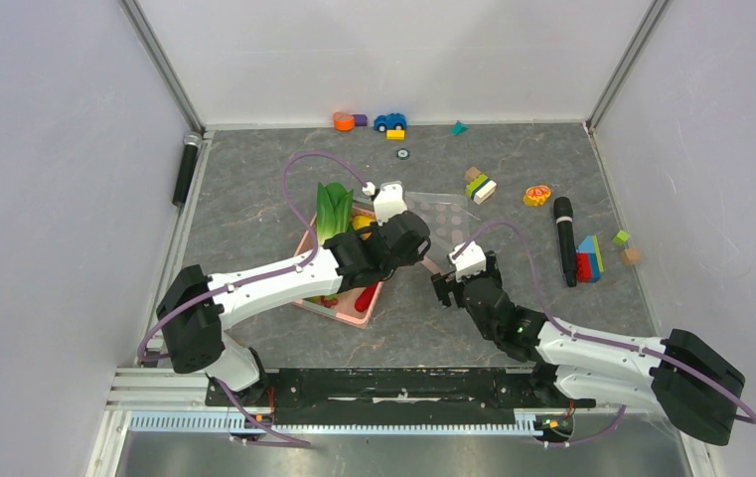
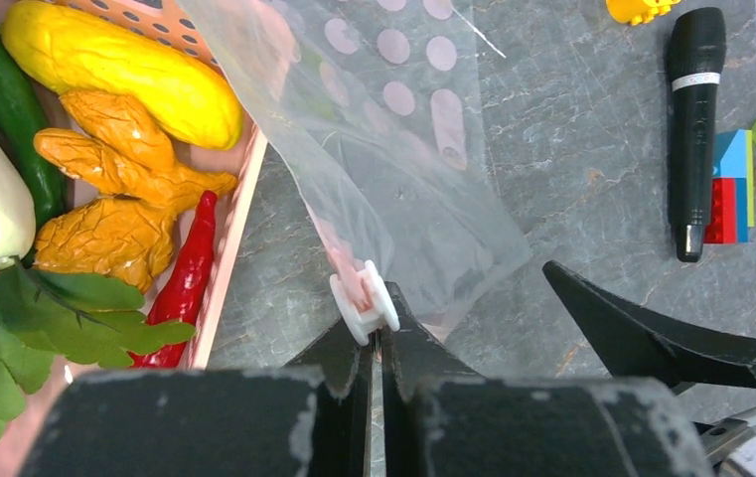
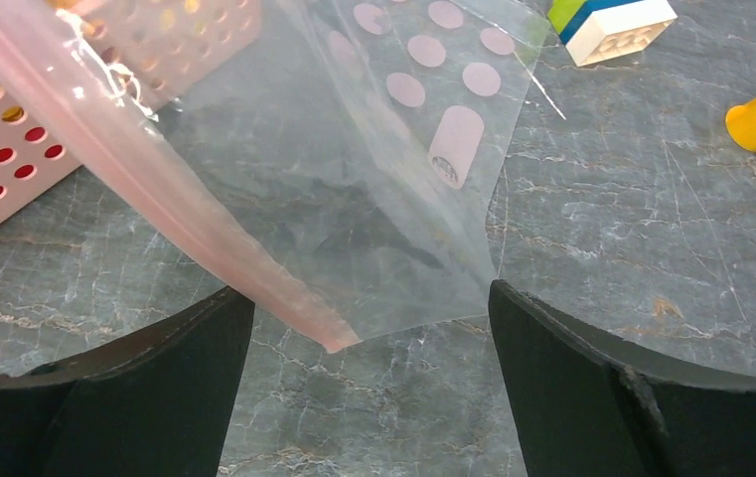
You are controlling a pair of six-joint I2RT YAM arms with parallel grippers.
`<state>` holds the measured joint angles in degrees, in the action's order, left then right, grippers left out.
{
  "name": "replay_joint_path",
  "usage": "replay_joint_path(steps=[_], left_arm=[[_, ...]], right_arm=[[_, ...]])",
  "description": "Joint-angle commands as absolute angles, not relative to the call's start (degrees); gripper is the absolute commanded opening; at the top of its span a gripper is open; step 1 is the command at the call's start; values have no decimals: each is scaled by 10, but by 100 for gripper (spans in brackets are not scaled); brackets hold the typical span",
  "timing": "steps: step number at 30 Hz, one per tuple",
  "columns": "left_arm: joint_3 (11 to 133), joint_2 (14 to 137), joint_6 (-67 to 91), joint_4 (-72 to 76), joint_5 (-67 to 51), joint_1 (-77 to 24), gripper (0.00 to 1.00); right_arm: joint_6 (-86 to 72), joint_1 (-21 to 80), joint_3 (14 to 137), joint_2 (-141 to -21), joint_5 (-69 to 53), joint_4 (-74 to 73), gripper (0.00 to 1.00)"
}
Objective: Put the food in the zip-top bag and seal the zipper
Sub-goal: Open the zipper of the food storage bag at the center of the board.
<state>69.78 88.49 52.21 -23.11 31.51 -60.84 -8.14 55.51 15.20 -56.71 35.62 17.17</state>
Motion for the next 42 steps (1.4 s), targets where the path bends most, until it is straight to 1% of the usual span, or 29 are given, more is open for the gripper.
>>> replay_joint_path(steps=[1, 9, 13, 17, 23, 34, 39, 42], left_arm=[[715, 876, 548, -246, 345, -608, 2], [742, 899, 544, -272, 360, -609, 2], [752, 904, 534, -276, 371, -608, 2], [755, 906, 527, -276, 377, -609, 2], [758, 910, 521, -279, 382, -609, 2], [758, 907, 513, -279, 378, -608, 2], [754, 903, 516, -279, 370, -608, 2], [754, 904, 518, -279, 370, -609, 2]], right_arm=[[-98, 561, 181, -559, 404, 168, 93], [-83, 564, 188, -529, 395, 143, 92], [-67, 564, 207, -530, 388, 103, 92], [-58, 564, 227, -534, 406, 61, 92], [-44, 564, 241, -514, 370, 35, 92], [-33, 564, 252, -497, 390, 3, 90], [-17, 564, 251, -512, 343, 13, 90], [-5, 564, 250, -517, 293, 27, 91]])
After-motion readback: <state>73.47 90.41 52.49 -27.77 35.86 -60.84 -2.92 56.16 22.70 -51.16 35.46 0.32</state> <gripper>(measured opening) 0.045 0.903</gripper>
